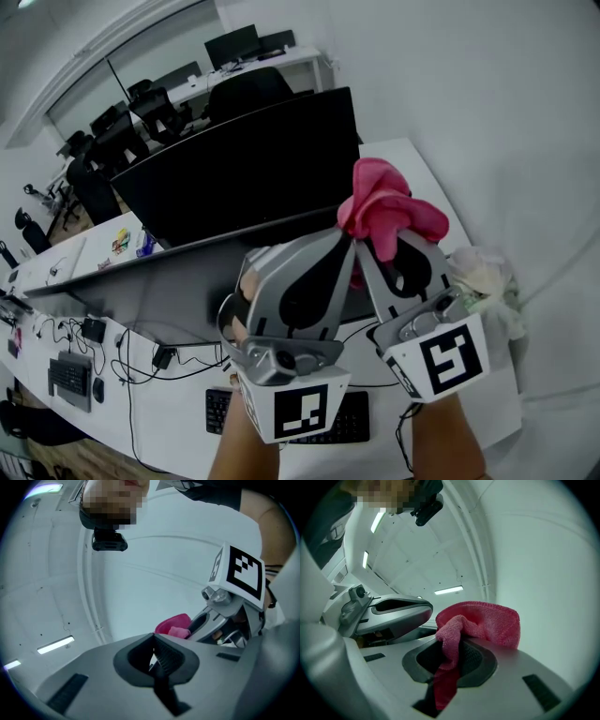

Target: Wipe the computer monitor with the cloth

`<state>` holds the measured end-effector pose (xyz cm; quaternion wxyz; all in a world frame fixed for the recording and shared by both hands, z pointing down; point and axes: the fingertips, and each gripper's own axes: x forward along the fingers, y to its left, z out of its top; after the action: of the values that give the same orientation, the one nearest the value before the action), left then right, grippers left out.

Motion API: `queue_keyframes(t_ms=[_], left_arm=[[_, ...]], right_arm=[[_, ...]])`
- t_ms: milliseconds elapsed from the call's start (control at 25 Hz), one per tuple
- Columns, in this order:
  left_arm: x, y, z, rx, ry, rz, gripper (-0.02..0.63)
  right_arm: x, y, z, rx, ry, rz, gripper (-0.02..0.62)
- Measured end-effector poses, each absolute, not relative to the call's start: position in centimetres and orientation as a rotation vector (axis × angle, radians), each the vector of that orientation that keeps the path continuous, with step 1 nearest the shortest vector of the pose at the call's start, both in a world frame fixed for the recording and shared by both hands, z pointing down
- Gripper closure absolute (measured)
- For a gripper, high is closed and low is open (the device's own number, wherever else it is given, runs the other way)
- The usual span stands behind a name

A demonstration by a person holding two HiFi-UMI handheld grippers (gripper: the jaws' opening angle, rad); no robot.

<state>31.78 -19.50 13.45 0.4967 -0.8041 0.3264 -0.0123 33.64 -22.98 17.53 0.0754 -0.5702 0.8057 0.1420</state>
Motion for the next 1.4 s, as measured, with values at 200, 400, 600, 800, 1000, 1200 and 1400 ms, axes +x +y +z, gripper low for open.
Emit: queue_keyframes(t_ms=[200, 400, 600, 800, 1000, 1200, 1400], left_arm=[[32.8, -19.3, 14.2, -1.955, 0.780, -0.023, 0.600], [34.1, -18.8, 14.5, -1.964, 0.779, -0.020, 0.600], [34.3, -18.9, 15.8, -1.973, 0.789, -0.035, 0.600], [34.1, -18.7, 18.1, -1.988, 0.815, -0.057, 0.600], [34.1, -19.3, 20.2, -2.019, 0.848, -0.068, 0.600], [33.4, -20.0, 23.7, -2.036, 0.860, -0.106, 0.600], [33.7, -20.2, 26.8, -2.060, 0.850, -0.155, 0.600]], right_arm=[[34.6, -22.8, 18.1, -1.735, 2.397, 0.430, 0.532], [35.8, -22.2, 18.4, -1.744, 2.391, 0.412, 0.532], [36.2, -22.1, 20.5, -1.751, 2.397, 0.347, 0.532], [36.0, -21.7, 24.1, -1.766, 2.425, 0.257, 0.532], [36.2, -21.8, 26.4, -1.763, 2.441, 0.200, 0.532], [35.7, -22.3, 29.8, -1.771, 2.396, 0.094, 0.532], [35.6, -22.0, 34.2, -1.780, 2.446, 0.009, 0.532]])
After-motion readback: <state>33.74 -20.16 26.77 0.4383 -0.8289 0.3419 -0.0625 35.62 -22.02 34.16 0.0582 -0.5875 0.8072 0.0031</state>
